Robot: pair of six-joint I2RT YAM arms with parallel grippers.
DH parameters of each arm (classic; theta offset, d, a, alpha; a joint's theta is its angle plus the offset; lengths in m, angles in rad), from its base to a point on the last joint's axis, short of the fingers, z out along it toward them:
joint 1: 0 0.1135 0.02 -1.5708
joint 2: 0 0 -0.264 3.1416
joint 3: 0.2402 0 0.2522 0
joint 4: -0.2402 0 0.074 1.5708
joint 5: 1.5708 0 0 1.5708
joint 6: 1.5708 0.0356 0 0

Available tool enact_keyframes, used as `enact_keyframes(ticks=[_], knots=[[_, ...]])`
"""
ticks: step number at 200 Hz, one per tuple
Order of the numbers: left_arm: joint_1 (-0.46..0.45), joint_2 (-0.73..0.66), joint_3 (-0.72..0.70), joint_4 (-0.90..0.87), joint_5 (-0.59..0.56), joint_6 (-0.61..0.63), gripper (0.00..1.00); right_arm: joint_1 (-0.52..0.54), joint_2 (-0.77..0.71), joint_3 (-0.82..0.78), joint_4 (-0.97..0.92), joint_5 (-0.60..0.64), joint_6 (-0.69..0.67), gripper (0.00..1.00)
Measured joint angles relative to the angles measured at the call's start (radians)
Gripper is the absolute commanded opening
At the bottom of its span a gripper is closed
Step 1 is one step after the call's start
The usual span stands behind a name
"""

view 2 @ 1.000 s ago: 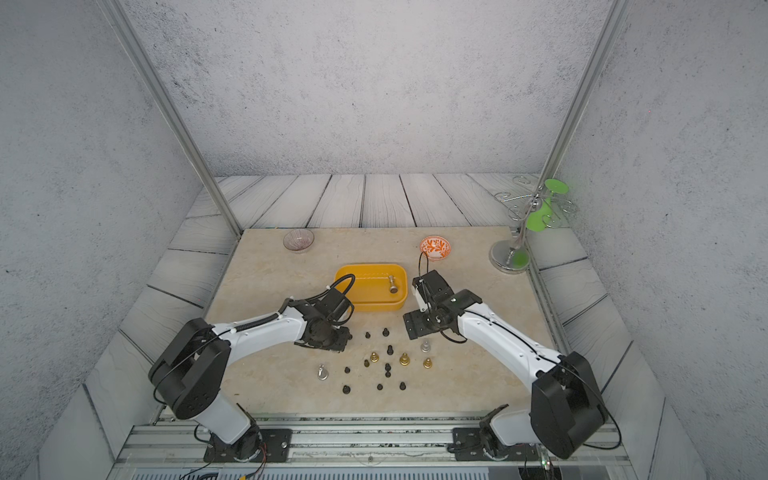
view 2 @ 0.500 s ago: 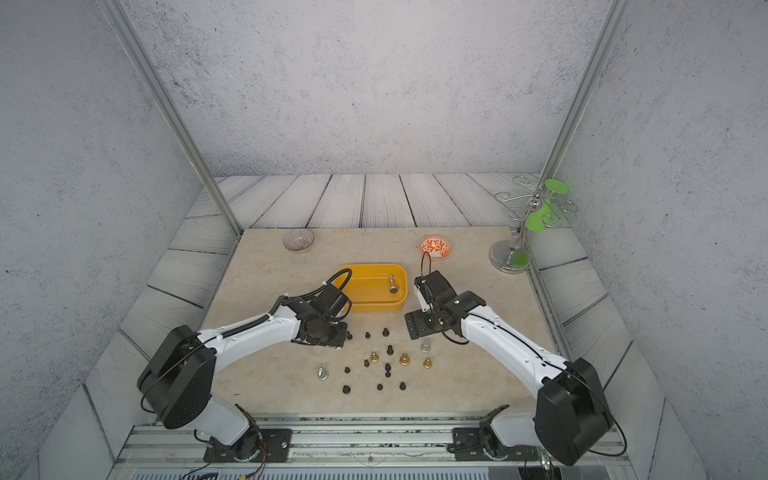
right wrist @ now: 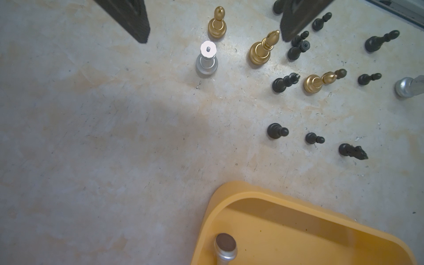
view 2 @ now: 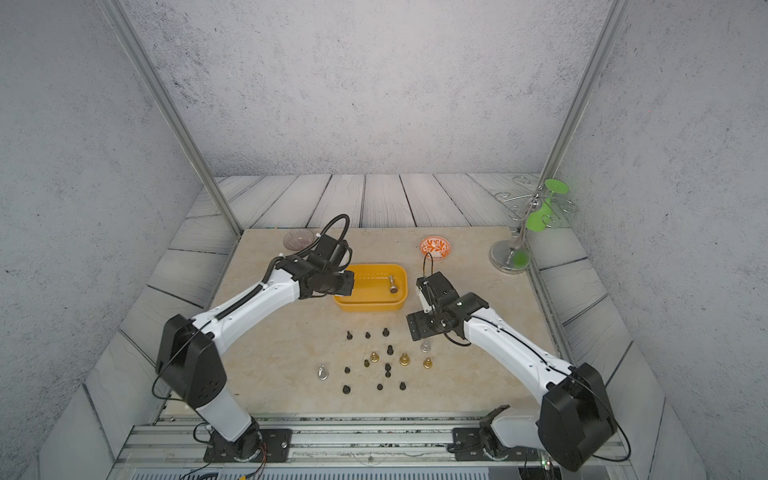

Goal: Put the chess pieces into the storage box
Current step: Pick up the chess piece at the center of the board, then place the chess piece in the storage box.

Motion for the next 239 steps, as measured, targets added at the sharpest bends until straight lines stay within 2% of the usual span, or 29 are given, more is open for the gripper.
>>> enact_keyframes(ticks=[37, 69, 125, 176, 239], knots=[[0.058, 0.209, 0.166, -0.064, 0.028, 0.037, 0.01, -0.001, 0.0, 0.0, 0.002, -0.004, 0.003, 0.91], [0.085, 0.289, 0.199, -0.08, 0.04, 0.048, 0.01, -0.002, -0.014, -0.016, 0.024, -0.012, 0.011, 0.92], [0.087, 0.325, 0.224, -0.08, 0.065, 0.047, 0.02, -0.002, -0.021, -0.022, 0.023, -0.015, 0.014, 0.91], [0.088, 0.327, 0.249, -0.072, 0.087, 0.046, 0.15, -0.002, -0.021, -0.031, 0.023, -0.02, 0.022, 0.91], [0.089, 0.327, 0.249, -0.07, 0.101, 0.044, 0.24, -0.002, -0.032, -0.039, 0.02, -0.024, 0.033, 0.92]])
